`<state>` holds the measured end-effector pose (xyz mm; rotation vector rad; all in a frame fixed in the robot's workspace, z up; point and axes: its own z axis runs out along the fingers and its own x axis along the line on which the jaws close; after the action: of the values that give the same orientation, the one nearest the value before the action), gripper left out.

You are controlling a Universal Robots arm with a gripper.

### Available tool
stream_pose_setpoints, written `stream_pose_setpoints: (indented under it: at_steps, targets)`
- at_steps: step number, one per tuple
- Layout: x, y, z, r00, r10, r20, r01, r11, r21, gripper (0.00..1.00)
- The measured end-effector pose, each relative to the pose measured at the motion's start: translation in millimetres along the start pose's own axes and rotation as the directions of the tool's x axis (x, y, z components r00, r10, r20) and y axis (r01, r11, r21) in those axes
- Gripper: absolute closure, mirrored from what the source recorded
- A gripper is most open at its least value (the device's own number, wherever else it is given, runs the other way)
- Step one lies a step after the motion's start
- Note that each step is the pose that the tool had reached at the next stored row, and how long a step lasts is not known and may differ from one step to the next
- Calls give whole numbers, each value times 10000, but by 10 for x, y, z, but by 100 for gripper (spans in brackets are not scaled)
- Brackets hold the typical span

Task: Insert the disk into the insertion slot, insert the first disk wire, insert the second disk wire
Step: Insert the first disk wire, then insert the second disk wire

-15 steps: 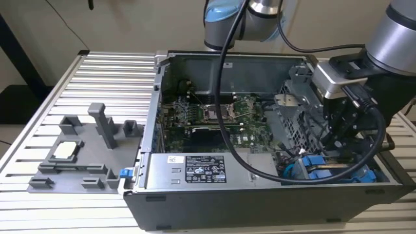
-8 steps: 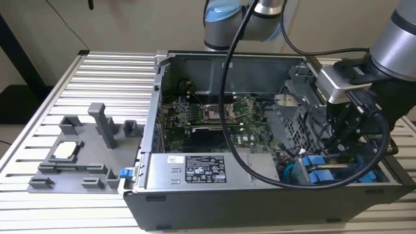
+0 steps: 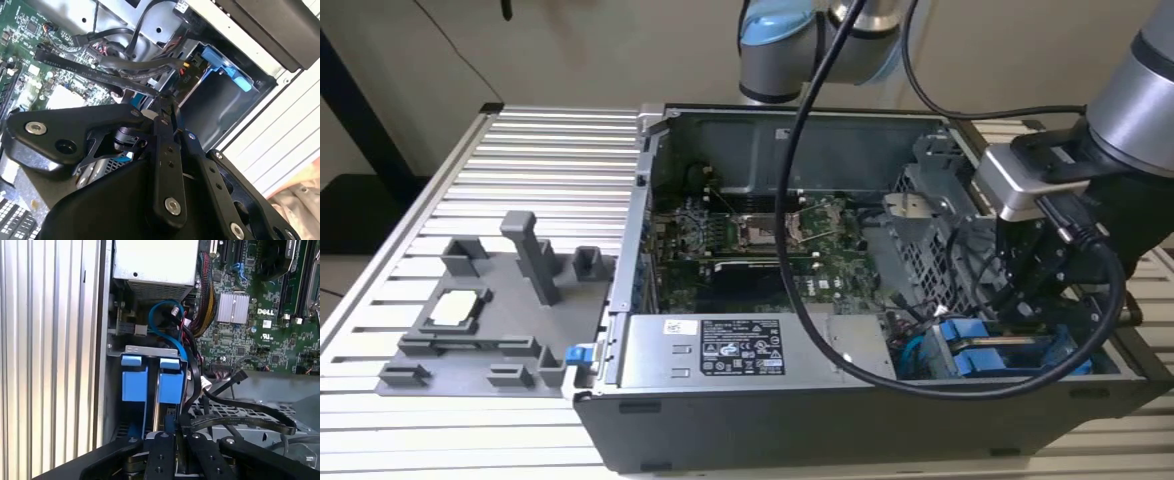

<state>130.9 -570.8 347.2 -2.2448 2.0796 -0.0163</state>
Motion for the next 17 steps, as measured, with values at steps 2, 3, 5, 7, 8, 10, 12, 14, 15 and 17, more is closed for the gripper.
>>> stream_pose_setpoints:
  at_steps: [2,3,5,7,8,10,12,14,15,17]
  targets:
    - [13,-21,10,10000,16,14,-16,10000,2,84]
    - [19,-32,14,10000,24,19,-24,10000,2,84]
    - [28,-43,21,10000,51,18,-51,10000,3,84]
    - [34,-45,25,9999,109,16,-109,9999,7,84]
    - [35,-45,25,9999,136,15,-136,9999,8,84]
    - [38,-47,18,9999,153,17,-153,9999,9,84]
    - [37,-50,-27,9999,159,62,-159,9999,13,84]
    - [33,-52,-112,9998,161,67,-161,9999,12,84]
    - [31,-47,-146,9998,162,85,-162,9999,13,84]
    - [25,-14,-199,9997,175,178,-175,9998,19,83]
